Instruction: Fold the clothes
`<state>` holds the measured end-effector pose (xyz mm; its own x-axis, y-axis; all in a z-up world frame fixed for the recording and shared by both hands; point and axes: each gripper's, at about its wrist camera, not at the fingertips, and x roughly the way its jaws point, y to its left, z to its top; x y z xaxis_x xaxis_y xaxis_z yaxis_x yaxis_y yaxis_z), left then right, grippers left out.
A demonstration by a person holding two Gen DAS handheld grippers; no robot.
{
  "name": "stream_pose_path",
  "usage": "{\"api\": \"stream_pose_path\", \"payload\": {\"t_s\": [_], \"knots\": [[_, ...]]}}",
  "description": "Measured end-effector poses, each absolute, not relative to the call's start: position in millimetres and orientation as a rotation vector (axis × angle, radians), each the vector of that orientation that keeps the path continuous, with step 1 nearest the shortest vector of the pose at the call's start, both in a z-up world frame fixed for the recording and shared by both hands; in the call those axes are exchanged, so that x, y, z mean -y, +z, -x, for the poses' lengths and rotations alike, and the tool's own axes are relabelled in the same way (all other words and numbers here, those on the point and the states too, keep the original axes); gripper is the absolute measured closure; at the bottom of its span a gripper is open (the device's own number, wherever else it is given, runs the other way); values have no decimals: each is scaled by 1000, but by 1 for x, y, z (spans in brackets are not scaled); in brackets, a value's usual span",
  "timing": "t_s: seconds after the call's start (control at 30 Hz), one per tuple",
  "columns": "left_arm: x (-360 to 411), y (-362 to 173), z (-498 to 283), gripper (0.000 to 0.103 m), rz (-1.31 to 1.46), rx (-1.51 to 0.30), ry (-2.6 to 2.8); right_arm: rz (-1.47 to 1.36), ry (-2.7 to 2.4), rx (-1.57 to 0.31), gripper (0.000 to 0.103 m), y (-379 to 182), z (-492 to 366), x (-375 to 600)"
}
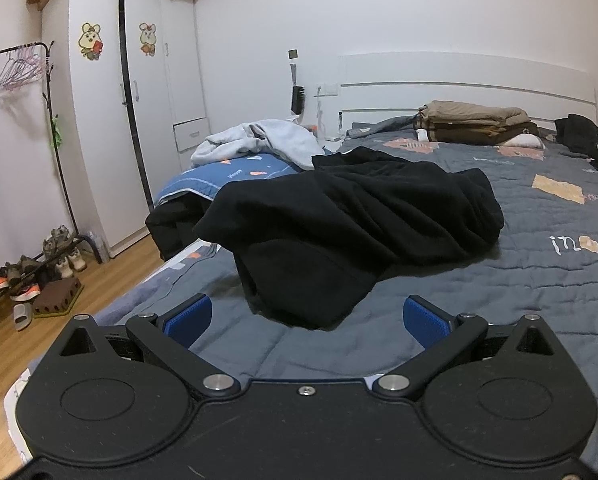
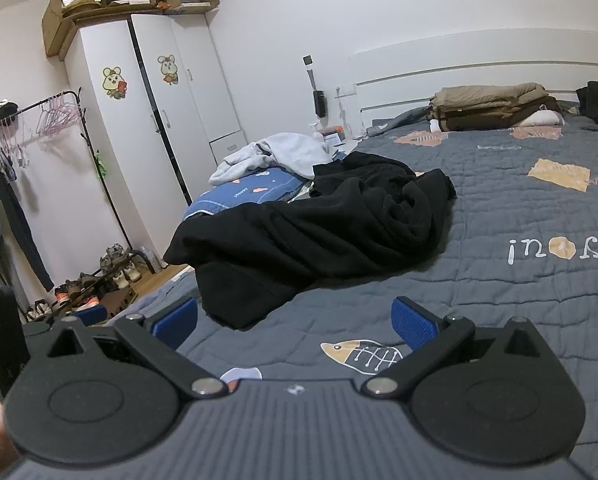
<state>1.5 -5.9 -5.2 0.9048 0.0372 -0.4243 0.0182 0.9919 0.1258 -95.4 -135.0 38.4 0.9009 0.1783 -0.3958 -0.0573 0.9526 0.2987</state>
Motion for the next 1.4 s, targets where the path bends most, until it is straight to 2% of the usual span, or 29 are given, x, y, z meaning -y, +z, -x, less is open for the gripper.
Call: {"api": "stream_pose_path", "payload": {"t_s": [0.8,1.1,1.4], "knots": [[1,1,6,0,-120,-423,-34,-272,107,-428,0,49,102,127],[-25,0,-6,0,9,-456,-84,-265,95,-403,0,49,98,126],[-53,-1,-26,0,78,-466,-71,-186,71,-423,0,41,33,118]]}}
